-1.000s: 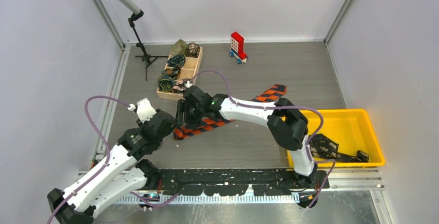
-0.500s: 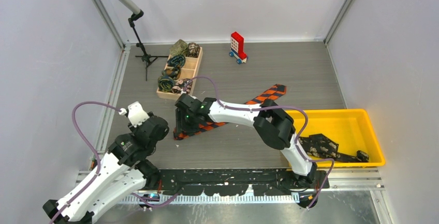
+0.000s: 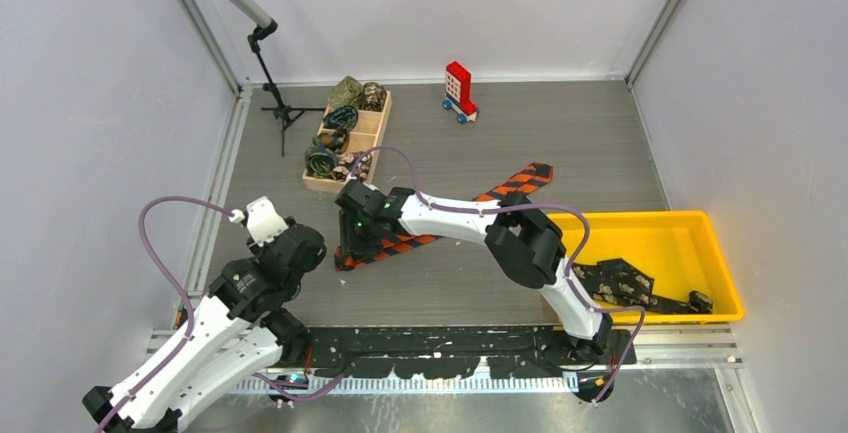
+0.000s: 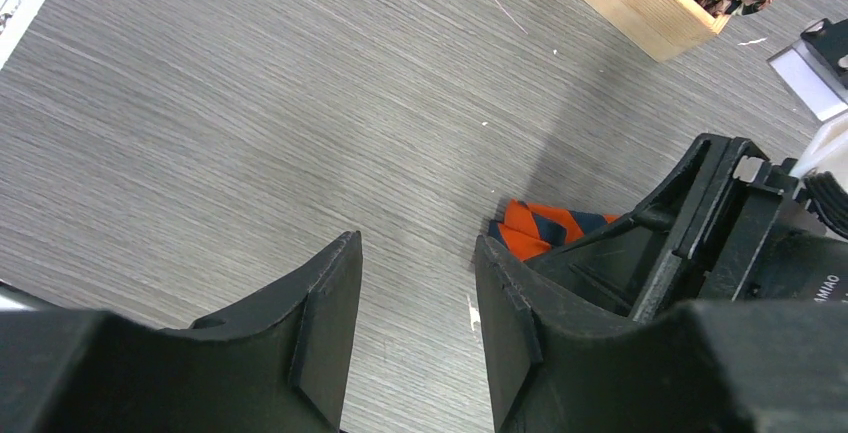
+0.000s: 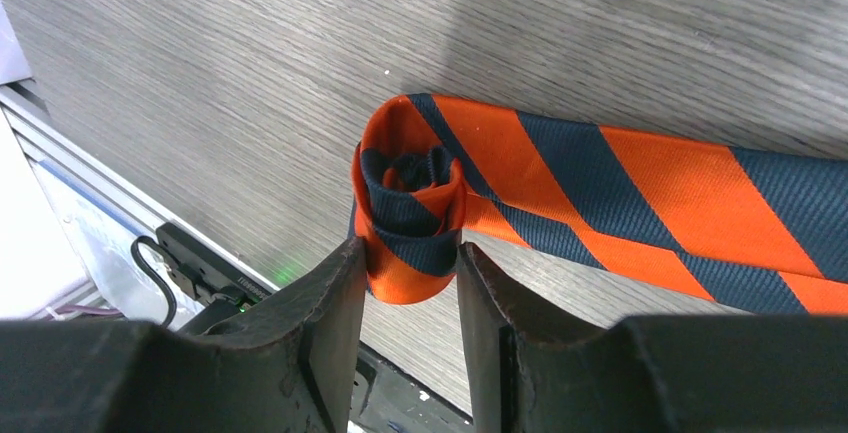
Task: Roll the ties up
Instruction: Roll the tie at the center of the board.
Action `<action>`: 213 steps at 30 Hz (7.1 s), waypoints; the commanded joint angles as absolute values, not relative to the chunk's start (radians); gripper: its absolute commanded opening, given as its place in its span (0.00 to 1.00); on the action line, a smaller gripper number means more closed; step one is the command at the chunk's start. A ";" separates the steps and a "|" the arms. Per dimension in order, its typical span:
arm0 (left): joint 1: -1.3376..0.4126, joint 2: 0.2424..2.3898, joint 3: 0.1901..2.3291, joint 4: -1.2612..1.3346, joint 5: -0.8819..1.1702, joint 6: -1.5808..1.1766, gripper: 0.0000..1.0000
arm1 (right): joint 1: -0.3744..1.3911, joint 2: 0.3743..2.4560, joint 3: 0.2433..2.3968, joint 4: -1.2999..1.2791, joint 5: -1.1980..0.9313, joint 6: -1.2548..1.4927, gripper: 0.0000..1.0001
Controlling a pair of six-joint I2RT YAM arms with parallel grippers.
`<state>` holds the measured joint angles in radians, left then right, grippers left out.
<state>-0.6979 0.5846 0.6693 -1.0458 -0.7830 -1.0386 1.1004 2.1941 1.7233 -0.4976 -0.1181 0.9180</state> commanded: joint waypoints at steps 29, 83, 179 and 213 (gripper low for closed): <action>-0.698 0.585 0.633 -0.925 -0.608 -0.931 0.45 | 0.954 2.162 1.531 -0.148 -0.430 0.805 0.06; -0.275 1.197 0.437 -0.120 -0.019 -0.788 0.44 | 0.862 2.206 1.414 -0.077 -0.523 0.787 0.32; -0.276 1.199 0.417 -0.008 0.067 -0.735 0.04 | 0.841 2.187 1.511 -0.186 -0.466 0.788 0.08; -0.622 1.219 0.673 -0.459 -0.641 -0.687 0.00 | 0.784 2.020 1.409 -0.332 -0.288 0.688 0.26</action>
<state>-0.5575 1.1744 0.6075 -0.3946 -0.4736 -0.7025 0.7818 2.0975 1.3949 -0.2558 -0.3660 0.7212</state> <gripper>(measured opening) 0.179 0.250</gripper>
